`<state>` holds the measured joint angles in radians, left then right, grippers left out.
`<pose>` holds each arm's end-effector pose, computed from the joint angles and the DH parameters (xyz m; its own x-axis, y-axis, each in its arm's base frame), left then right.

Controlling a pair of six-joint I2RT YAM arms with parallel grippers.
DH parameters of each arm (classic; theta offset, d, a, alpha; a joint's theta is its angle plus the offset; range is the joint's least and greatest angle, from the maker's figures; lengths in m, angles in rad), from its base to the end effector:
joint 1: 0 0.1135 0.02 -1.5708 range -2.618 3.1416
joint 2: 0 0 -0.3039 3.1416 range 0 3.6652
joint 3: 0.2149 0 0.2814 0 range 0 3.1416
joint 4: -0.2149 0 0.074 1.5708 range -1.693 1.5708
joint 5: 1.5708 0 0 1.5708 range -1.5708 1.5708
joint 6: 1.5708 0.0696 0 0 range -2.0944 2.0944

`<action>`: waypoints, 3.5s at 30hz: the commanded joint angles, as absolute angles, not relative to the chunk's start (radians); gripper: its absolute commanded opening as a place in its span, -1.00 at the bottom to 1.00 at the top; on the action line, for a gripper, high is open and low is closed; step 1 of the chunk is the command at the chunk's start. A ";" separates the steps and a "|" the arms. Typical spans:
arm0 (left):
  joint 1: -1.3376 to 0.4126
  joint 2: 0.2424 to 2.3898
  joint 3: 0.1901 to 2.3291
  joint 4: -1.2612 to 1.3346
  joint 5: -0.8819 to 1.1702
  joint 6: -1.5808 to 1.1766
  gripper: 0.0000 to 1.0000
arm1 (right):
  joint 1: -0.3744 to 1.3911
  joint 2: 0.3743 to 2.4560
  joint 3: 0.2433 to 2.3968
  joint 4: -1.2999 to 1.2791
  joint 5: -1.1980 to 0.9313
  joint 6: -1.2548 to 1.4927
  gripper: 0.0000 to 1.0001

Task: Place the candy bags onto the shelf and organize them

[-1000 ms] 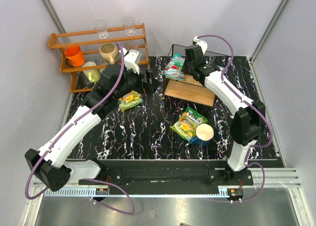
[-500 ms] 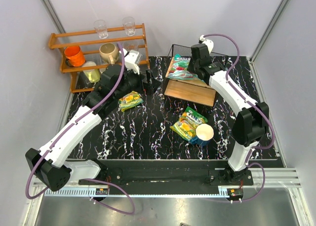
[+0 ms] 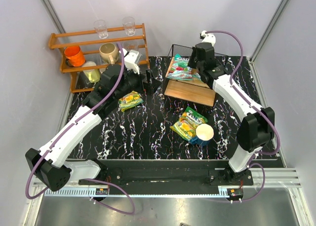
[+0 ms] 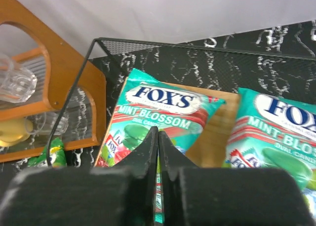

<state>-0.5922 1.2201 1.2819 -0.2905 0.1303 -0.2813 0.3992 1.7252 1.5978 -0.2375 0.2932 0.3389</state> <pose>0.2651 -0.1892 0.4434 -0.3635 -0.0872 -0.9275 0.5804 0.7576 -0.2987 0.4486 0.1674 0.3882 -0.3511 0.1973 -0.9153 -0.0070 0.9770 0.2133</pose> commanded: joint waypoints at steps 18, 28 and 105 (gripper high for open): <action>-0.586 1.181 1.230 -0.222 0.141 -0.284 0.98 | 0.396 1.769 1.307 0.469 0.155 0.189 -1.00; -0.580 1.173 1.201 -0.207 0.147 -0.293 0.98 | 0.414 1.807 1.347 0.445 0.094 0.173 -1.00; -0.548 1.108 1.068 -0.179 0.158 -0.322 0.98 | 0.416 1.715 1.112 0.408 0.649 0.235 -1.00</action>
